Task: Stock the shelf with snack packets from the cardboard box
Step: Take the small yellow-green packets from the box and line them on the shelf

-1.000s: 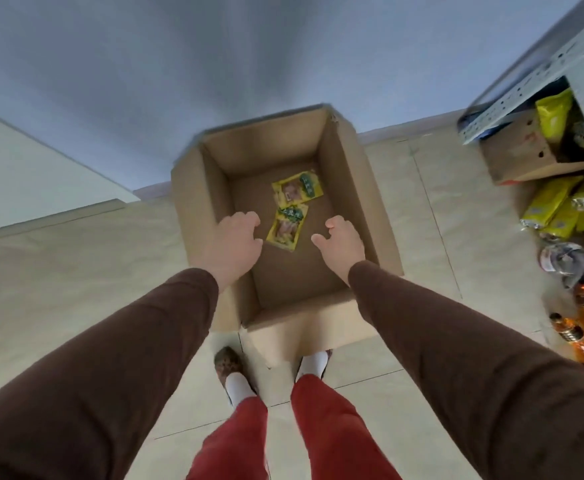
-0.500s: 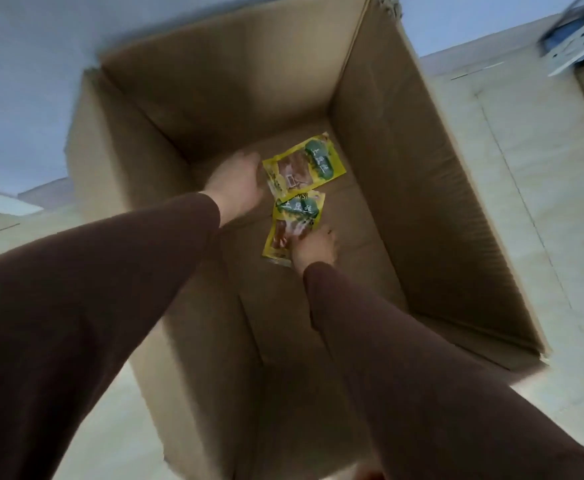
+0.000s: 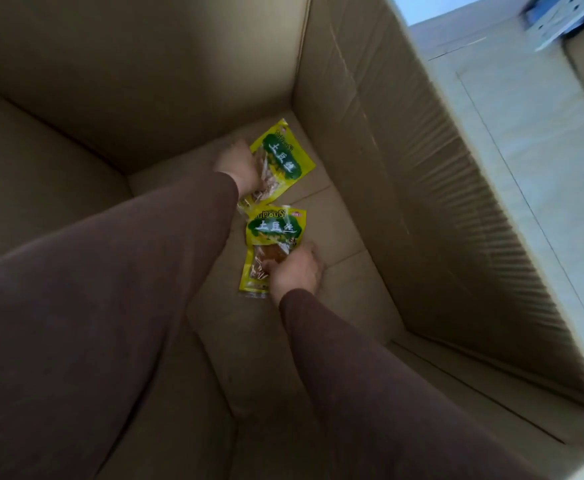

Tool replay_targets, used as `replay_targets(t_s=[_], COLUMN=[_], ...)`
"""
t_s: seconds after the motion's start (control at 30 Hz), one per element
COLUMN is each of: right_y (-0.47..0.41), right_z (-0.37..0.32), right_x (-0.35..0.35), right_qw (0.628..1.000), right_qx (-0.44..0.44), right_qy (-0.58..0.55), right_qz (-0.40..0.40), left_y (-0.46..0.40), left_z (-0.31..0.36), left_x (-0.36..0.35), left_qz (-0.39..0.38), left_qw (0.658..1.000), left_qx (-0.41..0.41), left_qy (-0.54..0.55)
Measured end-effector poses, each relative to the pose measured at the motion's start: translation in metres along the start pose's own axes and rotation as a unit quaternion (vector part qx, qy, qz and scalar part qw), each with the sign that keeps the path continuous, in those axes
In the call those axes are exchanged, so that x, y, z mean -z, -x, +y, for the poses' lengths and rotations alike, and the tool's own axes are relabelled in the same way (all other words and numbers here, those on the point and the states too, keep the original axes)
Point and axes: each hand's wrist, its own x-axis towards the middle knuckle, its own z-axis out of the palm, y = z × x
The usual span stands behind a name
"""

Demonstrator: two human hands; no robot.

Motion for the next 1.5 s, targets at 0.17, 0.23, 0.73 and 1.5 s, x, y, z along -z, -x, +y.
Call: replay_targets(t_s=[0.17, 0.23, 0.73, 1.5], right_y=[0.015, 0.037, 0.355, 0.609], right_z=[0.005, 0.004, -0.066, 0.346], right_x=[0.024, 0.052, 0.485, 1.022], right_qw=[0.997, 0.987, 0.914, 0.818], right_qx=[-0.052, -0.078, 0.032, 0.091], right_qy=[-0.005, -0.103, -0.403, -0.426], right_qz=[-0.052, -0.100, -0.010, 0.374], left_y=[0.038, 0.070, 0.426, 0.897], left_z=[-0.007, -0.008, 0.194, 0.743], left_x=[0.019, 0.040, 0.359, 0.293], left_qz=[-0.042, -0.041, -0.075, -0.136], left_qw=[0.994, 0.988, 0.953, 0.843], left_qx=[0.046, 0.060, -0.103, -0.457], left_qy=[0.085, 0.135, 0.276, 0.247])
